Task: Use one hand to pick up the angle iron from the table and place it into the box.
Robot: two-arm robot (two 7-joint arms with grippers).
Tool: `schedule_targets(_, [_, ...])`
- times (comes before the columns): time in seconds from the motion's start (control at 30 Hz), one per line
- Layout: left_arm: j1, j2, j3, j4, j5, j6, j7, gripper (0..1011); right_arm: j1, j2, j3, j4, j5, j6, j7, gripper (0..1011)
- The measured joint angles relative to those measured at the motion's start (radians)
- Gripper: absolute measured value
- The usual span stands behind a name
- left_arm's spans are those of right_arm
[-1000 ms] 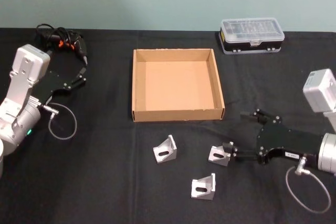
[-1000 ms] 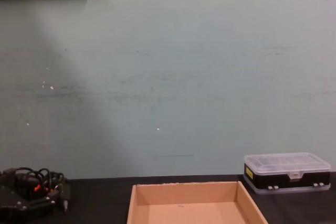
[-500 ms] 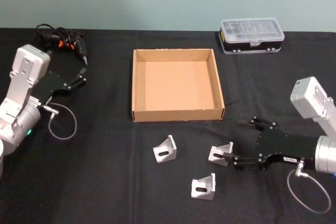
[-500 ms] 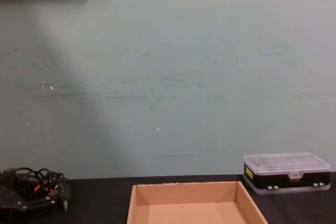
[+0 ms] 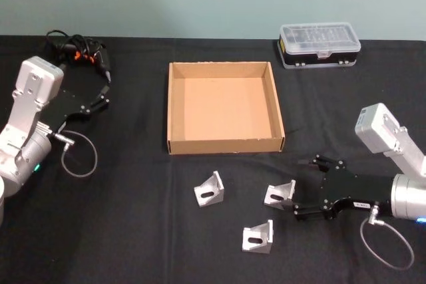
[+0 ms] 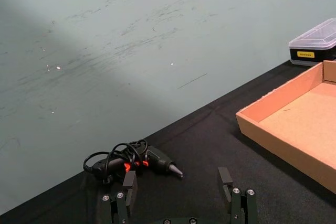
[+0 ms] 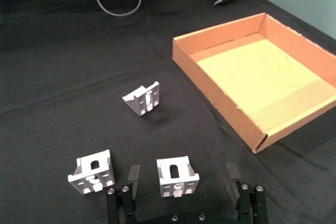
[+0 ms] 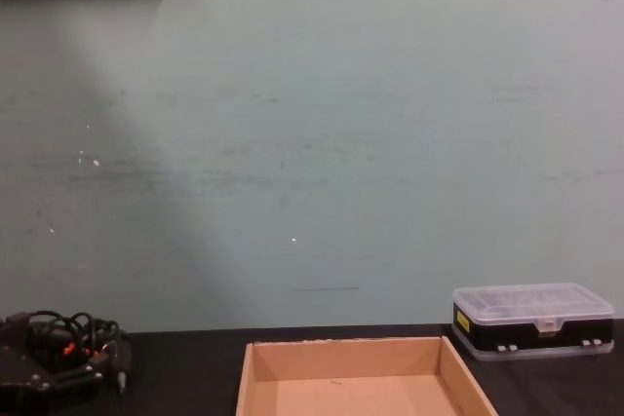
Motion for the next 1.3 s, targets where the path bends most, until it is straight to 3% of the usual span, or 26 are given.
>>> schedule_targets(0.5, [0.000,0.000,0.000,0.000,0.000,0.000,0.000,1000,0.053,-0.020,-0.060,0.054,-0.011,0.005,0.049,1004])
schedule_targets(0.87, [0.000,0.000,0.000,0.000,0.000,0.000,0.000,1000,0.065,-0.017,-0.079,0.057,-0.013,0.009,0.053,1004])
schedule_targets(1.03, [0.000,0.000,0.000,0.000,0.000,0.000,0.000,1000,0.065,-0.015,-0.080,0.057,-0.014,0.008,0.046,934])
schedule_targets(1.3, [0.000,0.000,0.000,0.000,0.000,0.000,0.000,1000,0.066,-0.020,-0.076,0.060,-0.013,-0.005,0.033,695])
